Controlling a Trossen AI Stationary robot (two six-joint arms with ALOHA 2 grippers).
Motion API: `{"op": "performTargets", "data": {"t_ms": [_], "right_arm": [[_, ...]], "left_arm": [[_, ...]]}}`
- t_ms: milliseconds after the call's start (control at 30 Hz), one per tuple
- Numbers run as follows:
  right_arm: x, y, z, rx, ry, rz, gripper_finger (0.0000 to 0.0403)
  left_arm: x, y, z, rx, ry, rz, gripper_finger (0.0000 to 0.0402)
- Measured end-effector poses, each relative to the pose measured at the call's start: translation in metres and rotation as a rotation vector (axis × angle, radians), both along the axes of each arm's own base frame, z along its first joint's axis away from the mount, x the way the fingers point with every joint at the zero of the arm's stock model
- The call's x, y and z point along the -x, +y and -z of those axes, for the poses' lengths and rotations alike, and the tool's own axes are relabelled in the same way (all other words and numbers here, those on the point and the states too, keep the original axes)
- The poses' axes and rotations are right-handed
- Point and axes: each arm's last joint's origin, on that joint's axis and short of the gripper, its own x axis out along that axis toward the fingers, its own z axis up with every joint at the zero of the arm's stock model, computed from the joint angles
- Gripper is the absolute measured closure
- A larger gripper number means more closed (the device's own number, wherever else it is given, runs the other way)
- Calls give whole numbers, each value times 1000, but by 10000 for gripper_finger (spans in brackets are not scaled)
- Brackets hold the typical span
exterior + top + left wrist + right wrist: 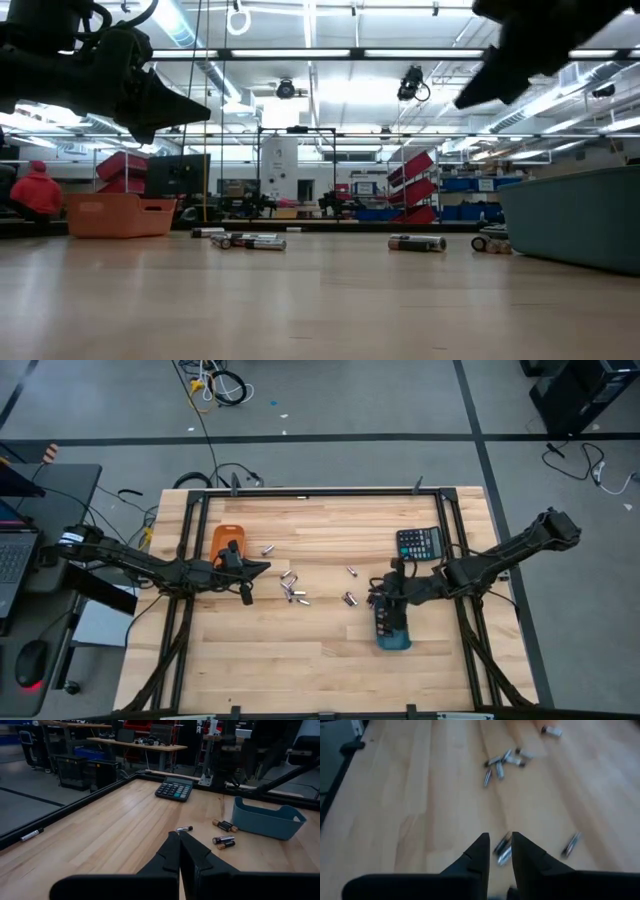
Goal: Sort batteries
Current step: Put the black battery into the blue bin
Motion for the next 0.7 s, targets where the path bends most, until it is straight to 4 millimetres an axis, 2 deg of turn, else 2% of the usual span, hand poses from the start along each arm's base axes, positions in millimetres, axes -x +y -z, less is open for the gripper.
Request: {"op": "performTargets", "data": {"t_ms": [267, 700], "right_arm": [[-39, -13, -4, 129, 52, 50, 358], [-92, -23, 17, 171, 348, 89, 356]], "left_arm": [[0, 0, 0, 26, -9, -2, 401], [0, 0, 0, 29, -10, -3, 401]]}}
